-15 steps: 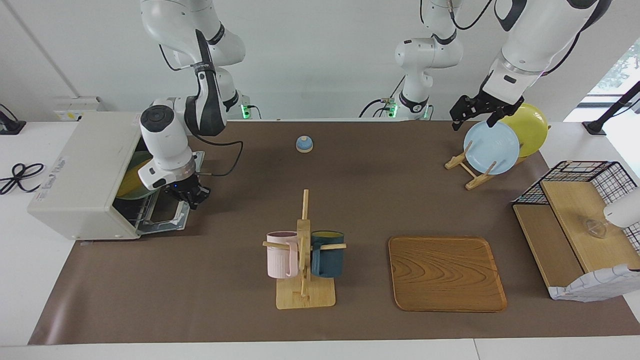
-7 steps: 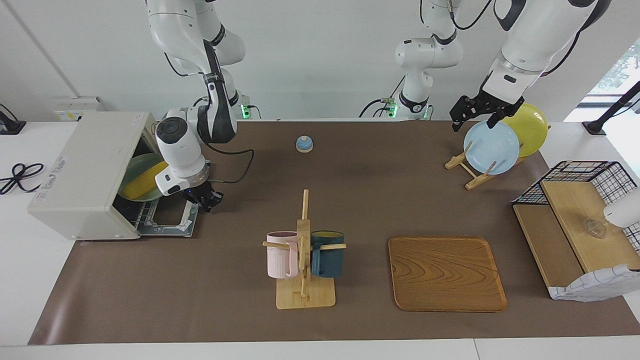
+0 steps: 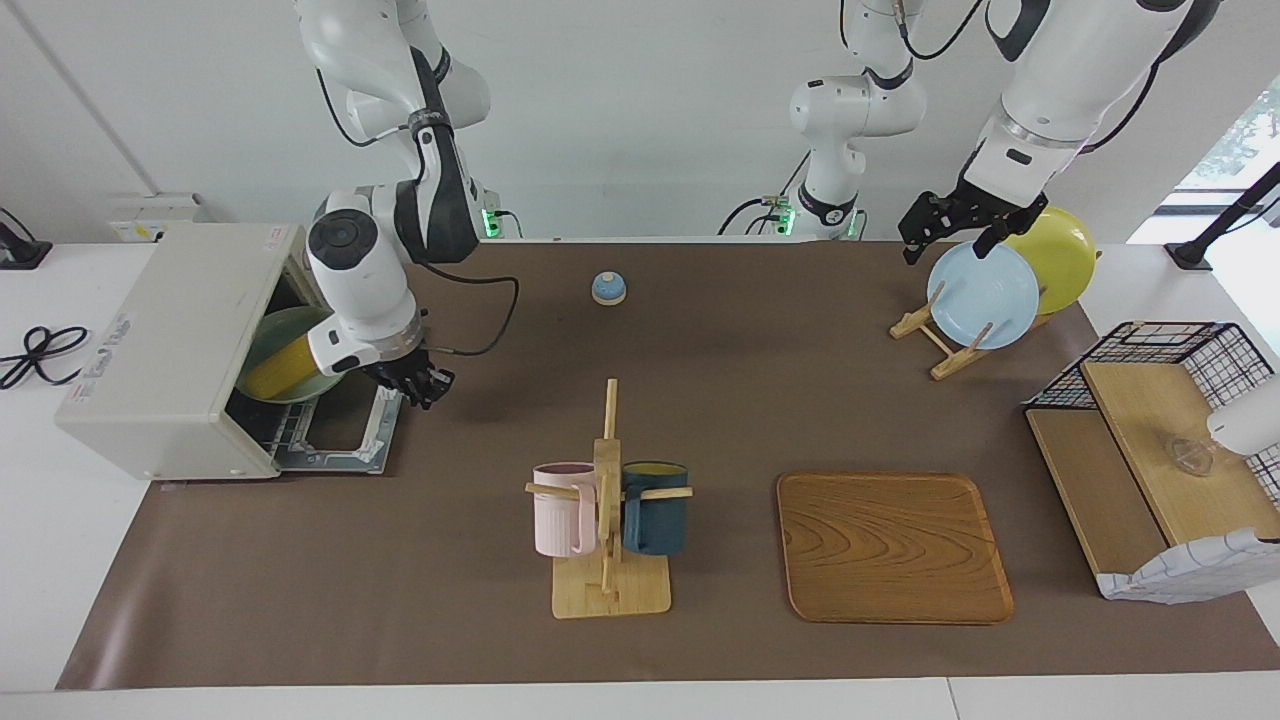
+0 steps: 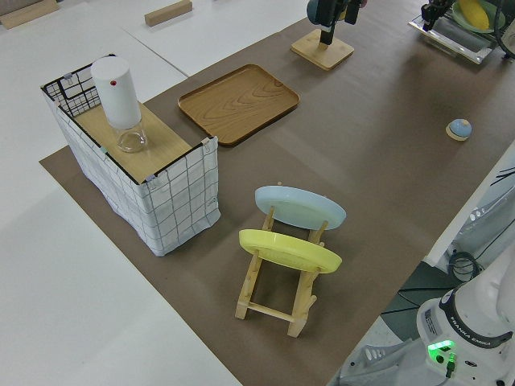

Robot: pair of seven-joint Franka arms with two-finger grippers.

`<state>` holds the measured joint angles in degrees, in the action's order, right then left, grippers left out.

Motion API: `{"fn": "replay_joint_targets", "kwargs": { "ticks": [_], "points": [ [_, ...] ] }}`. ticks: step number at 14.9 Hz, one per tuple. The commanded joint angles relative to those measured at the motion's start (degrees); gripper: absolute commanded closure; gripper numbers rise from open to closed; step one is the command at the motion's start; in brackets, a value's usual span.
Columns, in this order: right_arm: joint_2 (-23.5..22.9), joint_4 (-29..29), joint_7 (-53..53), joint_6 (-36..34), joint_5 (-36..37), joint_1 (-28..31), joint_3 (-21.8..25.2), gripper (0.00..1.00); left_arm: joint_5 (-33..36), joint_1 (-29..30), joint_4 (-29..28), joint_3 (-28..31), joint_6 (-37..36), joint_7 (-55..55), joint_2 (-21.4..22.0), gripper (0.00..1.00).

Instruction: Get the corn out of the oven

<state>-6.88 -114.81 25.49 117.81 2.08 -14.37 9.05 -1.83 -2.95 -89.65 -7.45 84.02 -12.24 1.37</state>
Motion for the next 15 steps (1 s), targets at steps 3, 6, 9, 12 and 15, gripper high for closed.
{"fn": "replay_joint_targets", "kwargs": {
  "ticks": [3,6,9,12,15],
  "points": [
    [3.4,-1.7,0.5,-6.5,4.6,6.2,0.1,0.70,0.1,0.2,-1.4,0.1,2.5,0.5,1.1,0.00],
    [4.1,-3.6,-1.8,-6.6,4.5,9.5,0.1,0.72,0.1,0.0,-2.2,0.1,3.5,0.6,1.2,0.00],
    [5.5,-7.0,-2.1,-5.6,4.5,10.2,0.1,0.73,0.1,-0.4,-2.5,-0.1,4.3,0.6,1.1,0.00],
    [5.5,-7.3,-2.4,-5.2,4.5,10.3,0.1,0.74,-0.9,-0.4,-2.5,-0.2,5.0,0.6,1.1,0.00],
    [5.6,-8.4,-3.7,-3.0,4.5,10.7,0.1,0.75,-1.1,-0.4,-2.5,-0.2,5.1,0.6,1.1,0.00]
  ]
}}
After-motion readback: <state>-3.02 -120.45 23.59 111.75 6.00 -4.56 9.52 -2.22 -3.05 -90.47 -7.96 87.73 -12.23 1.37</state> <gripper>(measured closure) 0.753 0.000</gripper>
